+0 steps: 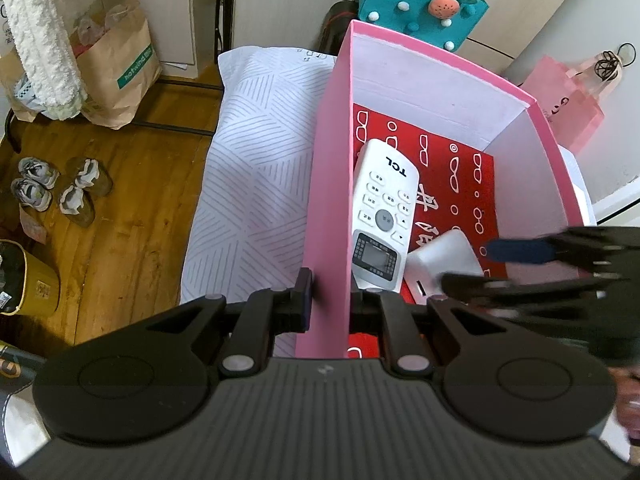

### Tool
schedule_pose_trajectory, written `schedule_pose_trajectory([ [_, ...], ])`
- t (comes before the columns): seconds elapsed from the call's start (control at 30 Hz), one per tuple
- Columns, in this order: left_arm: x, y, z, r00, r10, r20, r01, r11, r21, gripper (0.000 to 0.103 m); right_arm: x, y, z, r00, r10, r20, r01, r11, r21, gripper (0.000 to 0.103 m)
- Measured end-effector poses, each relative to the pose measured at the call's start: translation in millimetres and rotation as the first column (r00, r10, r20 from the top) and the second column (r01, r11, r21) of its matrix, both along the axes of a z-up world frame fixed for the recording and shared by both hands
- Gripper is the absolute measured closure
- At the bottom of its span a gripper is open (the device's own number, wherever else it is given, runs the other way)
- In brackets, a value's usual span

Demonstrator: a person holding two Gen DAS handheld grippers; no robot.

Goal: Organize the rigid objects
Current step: 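Carry the white charger into the box beside the remote and release it, then grasp the flat white laptop charger with the right gripper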

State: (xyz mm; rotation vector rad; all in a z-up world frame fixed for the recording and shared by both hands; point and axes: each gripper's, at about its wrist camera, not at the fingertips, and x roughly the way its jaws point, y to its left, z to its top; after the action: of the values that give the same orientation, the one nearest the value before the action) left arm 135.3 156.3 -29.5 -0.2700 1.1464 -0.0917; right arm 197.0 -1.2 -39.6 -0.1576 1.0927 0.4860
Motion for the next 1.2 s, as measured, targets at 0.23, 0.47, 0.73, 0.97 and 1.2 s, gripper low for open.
schedule_pose_trajectory([
  [0.23, 0, -3, -1, 1.000, 0.002, -0.005, -0.002, 1.000, 0.017, 0.091, -51, -64, 65, 0.985, 0.050, 0.163, -0.061, 0.996, 0.067, 0.033],
  [0.47, -5, -15, 5, 0.999, -0.038, 0.005, 0.037, 0.996, 0.083, 0.091, -83, -150, 62, 0.981, 0.008, 0.192, -0.017, 0.999, 0.048, 0.033],
  [0.73, -14, -27, 8, 0.997, -0.064, 0.035, 0.057, 0.982, 0.178, 0.098, -91, -212, 11, 0.987, -0.106, 0.119, 0.097, 0.992, 0.079, 0.033],
  [0.97, -16, -29, 11, 0.997, -0.077, 0.025, 0.071, 0.978, 0.194, 0.098, -94, -226, -30, 0.975, -0.183, 0.129, 0.173, 0.981, 0.082, 0.032],
  [1.2, -22, -36, 11, 0.993, -0.108, 0.048, 0.093, 0.966, 0.242, 0.099, -90, -216, -51, 0.977, -0.174, 0.120, 0.169, 0.984, 0.048, 0.032],
])
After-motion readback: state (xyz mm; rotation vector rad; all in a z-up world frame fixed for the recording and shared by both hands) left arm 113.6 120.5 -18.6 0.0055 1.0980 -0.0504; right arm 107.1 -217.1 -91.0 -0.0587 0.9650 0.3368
